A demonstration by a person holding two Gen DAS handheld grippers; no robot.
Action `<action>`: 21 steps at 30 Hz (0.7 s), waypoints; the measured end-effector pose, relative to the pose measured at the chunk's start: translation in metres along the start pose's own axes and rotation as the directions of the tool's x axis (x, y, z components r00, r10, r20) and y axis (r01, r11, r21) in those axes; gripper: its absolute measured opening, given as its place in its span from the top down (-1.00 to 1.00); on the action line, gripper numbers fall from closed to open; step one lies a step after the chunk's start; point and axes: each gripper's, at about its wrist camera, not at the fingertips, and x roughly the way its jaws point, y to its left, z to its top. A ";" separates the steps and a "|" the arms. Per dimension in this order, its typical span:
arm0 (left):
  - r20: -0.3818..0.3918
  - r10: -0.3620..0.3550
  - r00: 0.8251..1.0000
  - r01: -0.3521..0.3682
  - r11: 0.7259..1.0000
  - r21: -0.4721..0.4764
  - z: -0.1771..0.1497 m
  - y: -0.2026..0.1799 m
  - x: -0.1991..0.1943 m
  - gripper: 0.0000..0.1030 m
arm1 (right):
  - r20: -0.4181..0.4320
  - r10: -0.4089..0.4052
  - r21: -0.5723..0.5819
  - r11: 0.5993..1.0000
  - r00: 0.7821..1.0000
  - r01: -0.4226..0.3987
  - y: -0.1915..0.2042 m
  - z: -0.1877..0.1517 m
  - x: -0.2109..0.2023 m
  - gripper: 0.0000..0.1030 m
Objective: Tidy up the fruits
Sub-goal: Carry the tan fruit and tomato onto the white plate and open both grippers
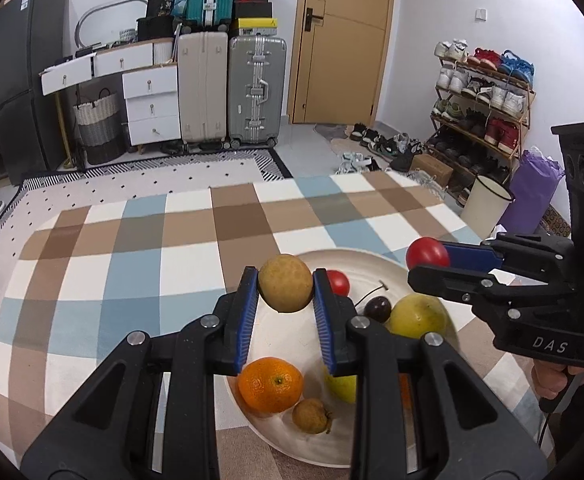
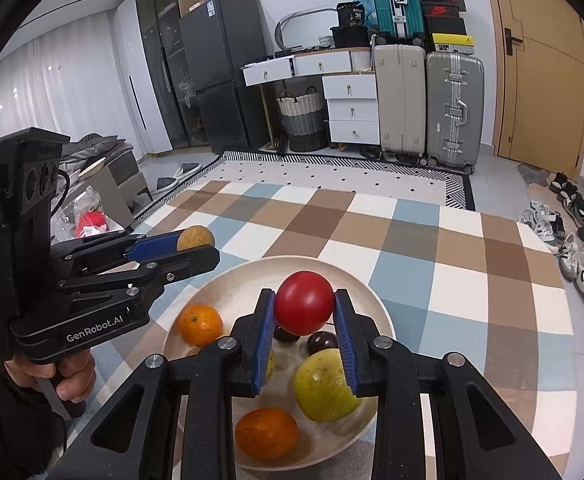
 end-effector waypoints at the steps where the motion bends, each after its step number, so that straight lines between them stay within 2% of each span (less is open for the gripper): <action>1: -0.007 0.003 1.000 -0.003 1.000 0.004 -0.002 0.001 0.004 0.53 | -0.010 -0.002 -0.005 1.000 1.000 0.002 0.000 -0.001 0.004 0.42; 8: -0.056 0.019 0.998 -0.018 1.000 0.018 -0.014 0.001 0.027 0.53 | -0.061 0.014 0.020 1.000 0.998 -0.013 -0.008 -0.008 0.029 0.42; 21: -0.072 0.022 0.997 -0.019 0.999 0.041 -0.020 -0.005 0.034 0.53 | -0.079 0.035 0.017 0.999 0.996 -0.034 -0.003 -0.009 0.037 0.42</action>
